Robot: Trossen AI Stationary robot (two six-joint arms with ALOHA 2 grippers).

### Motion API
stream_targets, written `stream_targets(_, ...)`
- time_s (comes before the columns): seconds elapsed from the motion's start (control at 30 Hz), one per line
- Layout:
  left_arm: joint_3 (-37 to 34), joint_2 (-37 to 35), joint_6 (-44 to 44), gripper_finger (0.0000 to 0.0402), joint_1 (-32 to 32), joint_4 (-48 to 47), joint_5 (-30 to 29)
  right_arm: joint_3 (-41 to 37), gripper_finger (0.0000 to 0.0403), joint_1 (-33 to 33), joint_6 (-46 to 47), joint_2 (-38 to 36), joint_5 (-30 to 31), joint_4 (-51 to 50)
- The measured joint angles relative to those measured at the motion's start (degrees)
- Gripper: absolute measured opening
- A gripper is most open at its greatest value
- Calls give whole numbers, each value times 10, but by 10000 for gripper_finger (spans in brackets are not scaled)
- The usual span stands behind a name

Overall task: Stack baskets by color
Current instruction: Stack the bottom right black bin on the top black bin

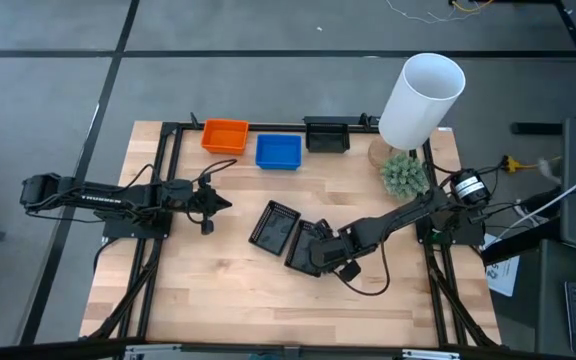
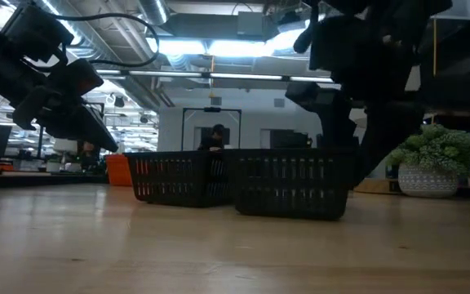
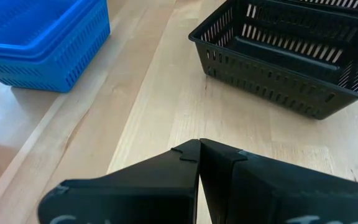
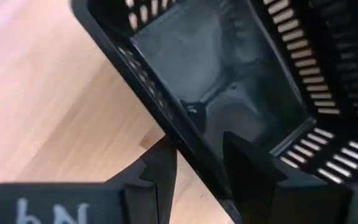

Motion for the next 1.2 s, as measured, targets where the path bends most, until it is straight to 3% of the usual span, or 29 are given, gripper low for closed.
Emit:
stream_targets(0.13, 0, 0, 0, 0, 0, 0, 0, -7, 103, 0, 36, 0, 12, -3)
stream_targets(0.27, 0, 0, 0, 0, 0, 0, 0, 9, 17, 0, 80, 0, -3, -33)
stream_targets(0.43, 0, 0, 0, 0, 0, 0, 0, 66, 6, 10, 99, 0, 6, -117)
stream_targets(0.63, 0, 0, 0, 0, 0, 0, 0, 157, 4, -2, 103, 0, 138, -288)
stream_targets(0.83, 0, 0, 2, 0, 0, 0, 0, 215, 2, -107, 105, -2, 219, -337)
stream_targets(1.07, 0, 0, 3, 0, 0, 0, 0, 234, 2, -286, 57, -2, 220, -255)
stream_targets(1.2, 0, 0, 3, 0, 0, 0, 0, 234, 1, -350, -15, -2, 213, -193)
